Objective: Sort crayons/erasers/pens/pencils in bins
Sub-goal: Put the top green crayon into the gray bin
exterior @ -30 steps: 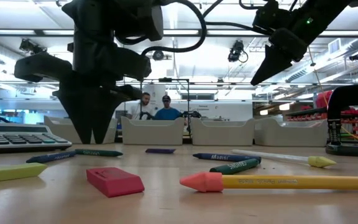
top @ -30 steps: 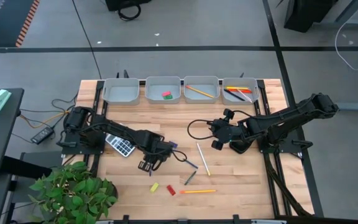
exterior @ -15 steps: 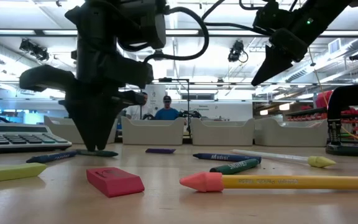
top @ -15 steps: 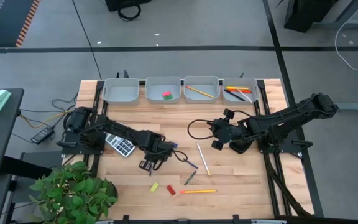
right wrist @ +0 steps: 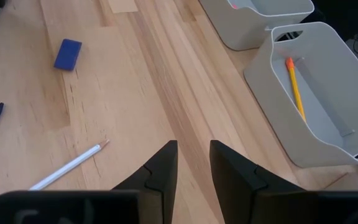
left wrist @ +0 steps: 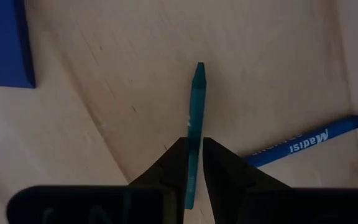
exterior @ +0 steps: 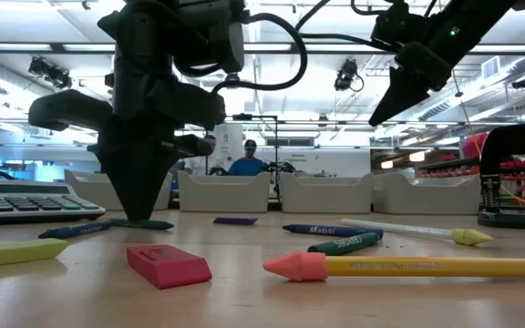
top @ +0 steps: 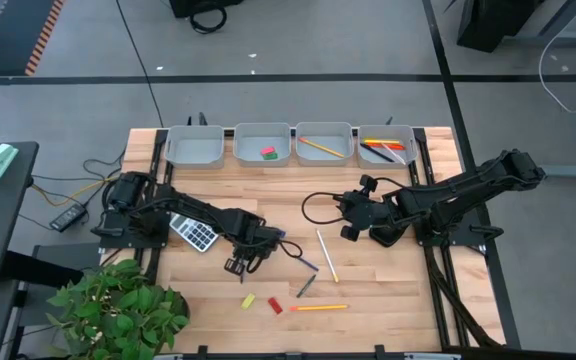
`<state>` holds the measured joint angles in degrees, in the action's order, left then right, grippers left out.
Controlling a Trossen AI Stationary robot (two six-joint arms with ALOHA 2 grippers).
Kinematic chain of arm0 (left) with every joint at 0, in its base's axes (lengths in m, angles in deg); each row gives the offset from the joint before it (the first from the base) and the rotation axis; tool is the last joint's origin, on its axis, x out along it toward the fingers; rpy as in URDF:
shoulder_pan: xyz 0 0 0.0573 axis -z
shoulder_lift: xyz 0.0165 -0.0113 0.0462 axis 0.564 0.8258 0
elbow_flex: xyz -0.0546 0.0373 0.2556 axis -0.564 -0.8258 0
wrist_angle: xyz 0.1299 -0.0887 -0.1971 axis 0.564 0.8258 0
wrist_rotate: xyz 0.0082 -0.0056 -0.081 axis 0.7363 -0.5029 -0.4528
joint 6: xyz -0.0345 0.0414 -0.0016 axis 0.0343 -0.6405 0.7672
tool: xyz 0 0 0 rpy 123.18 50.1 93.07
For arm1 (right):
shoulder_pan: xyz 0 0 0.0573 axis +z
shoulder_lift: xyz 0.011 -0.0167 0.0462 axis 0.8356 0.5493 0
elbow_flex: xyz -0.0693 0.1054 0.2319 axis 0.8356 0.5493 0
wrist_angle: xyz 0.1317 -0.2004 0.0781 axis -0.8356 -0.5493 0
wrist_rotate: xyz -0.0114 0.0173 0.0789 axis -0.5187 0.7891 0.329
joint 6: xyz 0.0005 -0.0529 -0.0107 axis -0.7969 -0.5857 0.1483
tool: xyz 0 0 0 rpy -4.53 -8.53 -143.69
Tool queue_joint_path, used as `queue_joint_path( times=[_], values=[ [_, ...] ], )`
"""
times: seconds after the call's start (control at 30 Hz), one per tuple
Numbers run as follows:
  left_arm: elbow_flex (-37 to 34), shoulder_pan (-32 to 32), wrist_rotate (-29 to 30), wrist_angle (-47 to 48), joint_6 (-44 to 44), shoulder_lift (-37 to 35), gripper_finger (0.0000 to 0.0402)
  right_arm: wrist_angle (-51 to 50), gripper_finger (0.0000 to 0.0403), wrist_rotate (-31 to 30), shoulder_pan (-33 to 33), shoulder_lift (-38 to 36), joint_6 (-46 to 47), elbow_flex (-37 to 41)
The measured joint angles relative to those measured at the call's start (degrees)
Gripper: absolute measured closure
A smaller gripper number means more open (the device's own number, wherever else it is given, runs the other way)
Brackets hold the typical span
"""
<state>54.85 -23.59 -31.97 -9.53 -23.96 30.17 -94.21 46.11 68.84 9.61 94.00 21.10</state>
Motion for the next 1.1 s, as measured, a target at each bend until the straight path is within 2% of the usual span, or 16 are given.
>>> queue_joint_path(
  times=[0.4, 0.63, 1.1],
  values=[
    [0.00, 0.09, -0.31, -0.01, 2.53, 0.08, 0.0344, -0.02, 0.0299, 0.00, 0.00, 0.00, 0.13, 0.00],
    [0.00, 0.13, -1.85, 0.00, 2.98, 0.08, 0.0321, -0.02, 0.0299, 0.00, 0.01, 0.00, 0.10, 0.00],
    [0.00, 0.11, -1.80, 0.38, -0.86, 0.14, 0.0302, -0.02, 0.0299, 0.02, 0.00, 0.00, 0.13, 0.00]
  ],
)
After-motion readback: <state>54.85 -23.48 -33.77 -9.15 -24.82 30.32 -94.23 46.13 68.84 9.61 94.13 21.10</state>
